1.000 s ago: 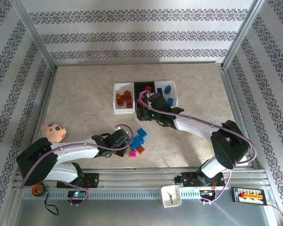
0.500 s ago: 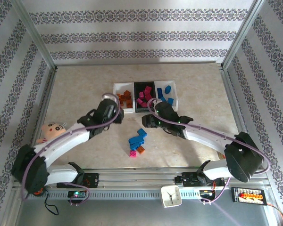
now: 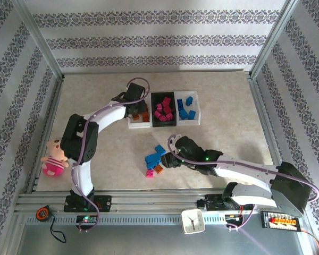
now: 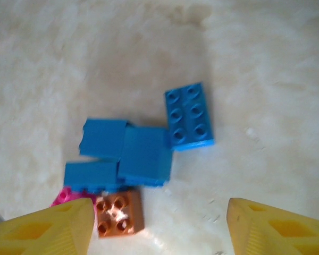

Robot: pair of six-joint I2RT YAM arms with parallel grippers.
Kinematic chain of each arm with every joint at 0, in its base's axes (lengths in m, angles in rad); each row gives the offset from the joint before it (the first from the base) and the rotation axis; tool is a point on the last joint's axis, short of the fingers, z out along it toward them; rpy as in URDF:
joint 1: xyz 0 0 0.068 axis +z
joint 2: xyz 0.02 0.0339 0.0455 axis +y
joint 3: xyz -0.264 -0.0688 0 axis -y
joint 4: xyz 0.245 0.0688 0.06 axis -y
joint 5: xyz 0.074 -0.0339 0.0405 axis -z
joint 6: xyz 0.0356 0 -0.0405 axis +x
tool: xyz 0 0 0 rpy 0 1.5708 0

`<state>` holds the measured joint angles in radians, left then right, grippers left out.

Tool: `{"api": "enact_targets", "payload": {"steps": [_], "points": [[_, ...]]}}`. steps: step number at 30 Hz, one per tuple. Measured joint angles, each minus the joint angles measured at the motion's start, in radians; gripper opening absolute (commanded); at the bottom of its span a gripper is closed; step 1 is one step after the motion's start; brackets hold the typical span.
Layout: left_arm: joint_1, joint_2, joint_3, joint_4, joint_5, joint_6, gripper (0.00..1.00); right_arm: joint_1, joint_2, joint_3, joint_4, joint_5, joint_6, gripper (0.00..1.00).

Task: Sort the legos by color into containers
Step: Place the lego in the container, then move the legos to the bottom-center of the table.

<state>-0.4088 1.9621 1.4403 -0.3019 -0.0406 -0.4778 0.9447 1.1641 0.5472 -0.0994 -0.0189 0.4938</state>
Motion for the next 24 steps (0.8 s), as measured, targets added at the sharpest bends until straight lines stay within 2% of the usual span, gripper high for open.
{"api": "enact_targets", "payload": {"steps": [4, 9, 13, 17, 21, 24], "points": [[0.003, 0.040, 0.081, -0.056, 0.015, 0.003, 0.53, 0.093, 0.029, -0.010, 0.002, 0.000, -0.008, 0.69], [0.003, -0.055, 0.056, -0.062, 0.067, -0.001, 0.75, 0.171, 0.144, 0.000, 0.012, 0.013, -0.030, 0.69], [-0.008, -0.294, -0.057, -0.056, 0.101, -0.008, 0.83, 0.192, 0.241, 0.045, 0.014, 0.030, -0.052, 0.68], [-0.024, -0.570, -0.197, -0.005, 0.133, -0.026, 0.87, 0.192, 0.306, 0.090, 0.025, 0.043, -0.066, 0.63], [-0.030, -0.820, -0.409, 0.031, 0.153, -0.064, 0.93, 0.193, 0.354, 0.128, 0.030, 0.062, -0.085, 0.55], [-0.031, -0.964, -0.575, 0.027, 0.168, -0.106, 0.99, 0.193, 0.381, 0.153, 0.031, 0.071, -0.090, 0.55]]}}
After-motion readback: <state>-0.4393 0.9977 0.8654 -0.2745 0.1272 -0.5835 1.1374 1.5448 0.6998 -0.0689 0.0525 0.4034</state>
